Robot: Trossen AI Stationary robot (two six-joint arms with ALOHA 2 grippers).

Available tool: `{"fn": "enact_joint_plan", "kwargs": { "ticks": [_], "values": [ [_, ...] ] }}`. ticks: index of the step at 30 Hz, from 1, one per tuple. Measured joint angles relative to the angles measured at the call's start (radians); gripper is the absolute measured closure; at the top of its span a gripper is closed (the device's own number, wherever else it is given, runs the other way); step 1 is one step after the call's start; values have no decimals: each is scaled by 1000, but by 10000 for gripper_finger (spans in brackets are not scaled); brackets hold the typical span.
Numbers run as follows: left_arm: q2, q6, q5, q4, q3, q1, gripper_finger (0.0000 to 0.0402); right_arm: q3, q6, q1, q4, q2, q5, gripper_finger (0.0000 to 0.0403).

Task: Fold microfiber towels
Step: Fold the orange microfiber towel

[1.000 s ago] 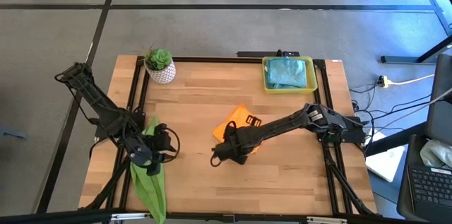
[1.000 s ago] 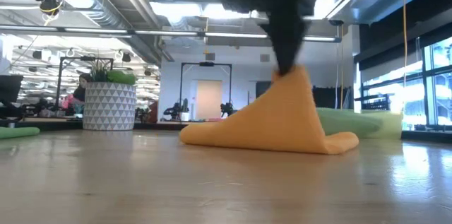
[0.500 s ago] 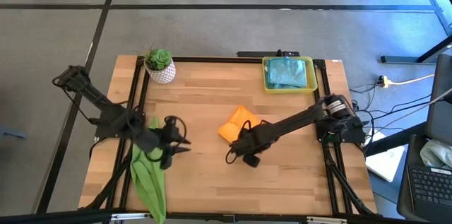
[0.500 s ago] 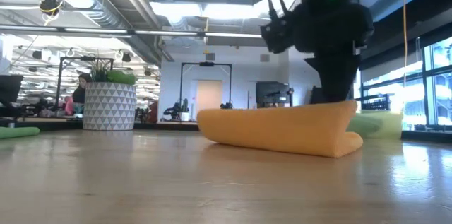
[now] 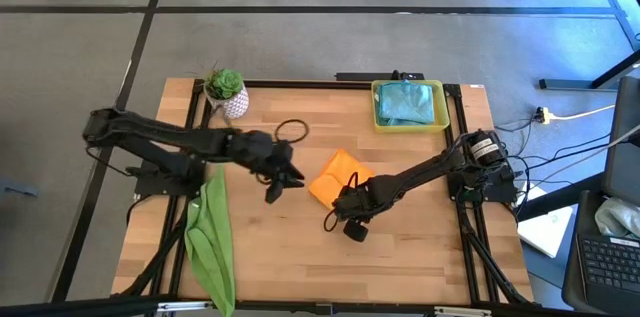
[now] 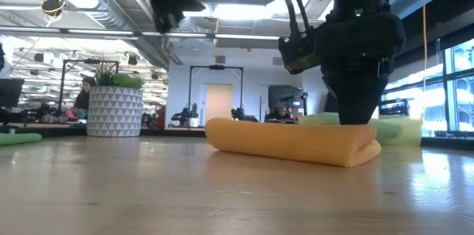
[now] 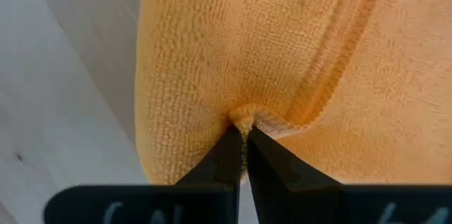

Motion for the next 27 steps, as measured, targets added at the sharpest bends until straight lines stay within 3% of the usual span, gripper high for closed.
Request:
{"fn": "enact_joint_plan", "kwargs": {
  "ticks": [7, 12, 16, 20, 27],
  "values": [
    [230, 92, 243, 120, 0, 157, 291, -1, -6, 0, 76, 0, 1, 377],
    [357, 97, 339, 128, 0, 252, 286, -1, -11, 2, 99, 0, -21, 377],
    [399, 146, 364, 225, -1, 282, 281, -1, -12, 4, 97, 0, -26, 377],
    [400, 356, 386, 347, 21, 259, 281, -1, -20, 5, 117, 0, -50, 377],
    [490, 615, 401, 156, 163, 251, 281, -1, -22, 6, 120, 0, -52, 377]
  ]
}}
